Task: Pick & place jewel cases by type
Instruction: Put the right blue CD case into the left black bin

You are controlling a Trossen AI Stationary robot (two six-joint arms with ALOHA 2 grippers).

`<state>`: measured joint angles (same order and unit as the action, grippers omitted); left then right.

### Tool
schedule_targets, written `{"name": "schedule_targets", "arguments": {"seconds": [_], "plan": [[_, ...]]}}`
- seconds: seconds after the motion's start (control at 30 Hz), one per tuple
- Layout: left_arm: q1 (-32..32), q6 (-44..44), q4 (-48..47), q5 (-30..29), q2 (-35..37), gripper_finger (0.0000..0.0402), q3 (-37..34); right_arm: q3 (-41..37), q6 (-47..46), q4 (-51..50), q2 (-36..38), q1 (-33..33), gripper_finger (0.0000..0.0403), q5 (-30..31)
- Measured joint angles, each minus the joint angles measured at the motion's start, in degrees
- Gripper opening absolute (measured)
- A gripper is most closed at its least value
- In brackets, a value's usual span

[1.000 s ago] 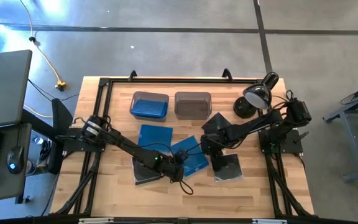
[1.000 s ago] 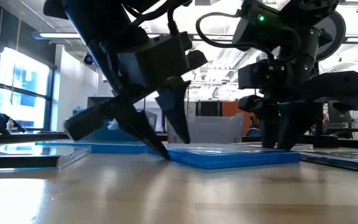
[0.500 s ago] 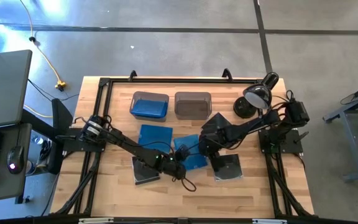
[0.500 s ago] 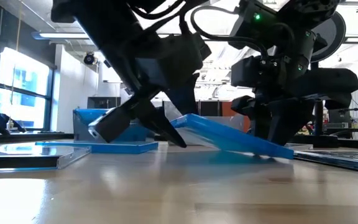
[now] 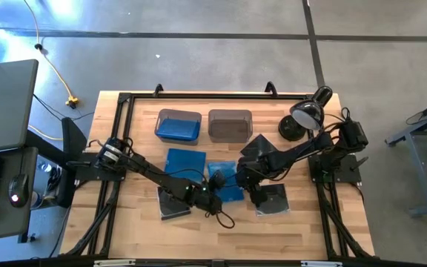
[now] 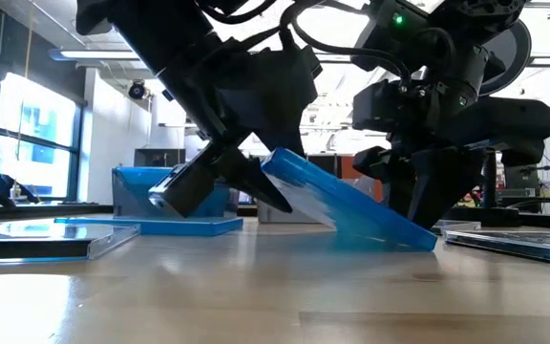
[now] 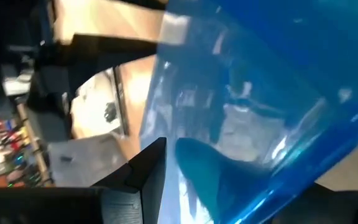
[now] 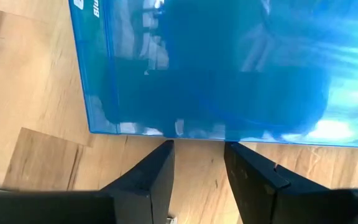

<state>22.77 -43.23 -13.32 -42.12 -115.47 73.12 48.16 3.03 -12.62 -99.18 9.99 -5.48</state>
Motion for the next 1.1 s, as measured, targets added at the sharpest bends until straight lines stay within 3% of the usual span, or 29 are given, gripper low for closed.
{"name": "schedule_targets", "arguments": {"seconds": [0.2, 0.47, 0.77, 0.9, 1.1], "plan": [[1.83, 0.14, -2.0, -3.11, 0.03, 0.0138, 0.01, 0.0, -0.02, -0.1, 0.35, 0.01, 0.0138, 0.33], [4.63, 0.12, -1.43, -6.28, 0.23, 0.0024, 0.12, -0.07, -0.04, 0.92, 1.66, 0.01, 0.0138, 0.58], [5.48, 0.18, -5.43, -17.24, 0.56, 0.0051, 0.03, -0.07, -0.06, 1.18, 6.39, 1.02, 0.0138, 3.74], [6.29, 0.65, -9.28, -22.37, 1.73, 0.0028, 0.04, -0.07, -0.24, 1.14, 11.97, 2.53, 0.0138, 6.61], [7.14, 8.8, -18.71, -29.94, 5.36, 0.0013, 0.07, -0.04, -0.43, 2.49, 21.46, 6.61, 0.0138, 14.59]]}}
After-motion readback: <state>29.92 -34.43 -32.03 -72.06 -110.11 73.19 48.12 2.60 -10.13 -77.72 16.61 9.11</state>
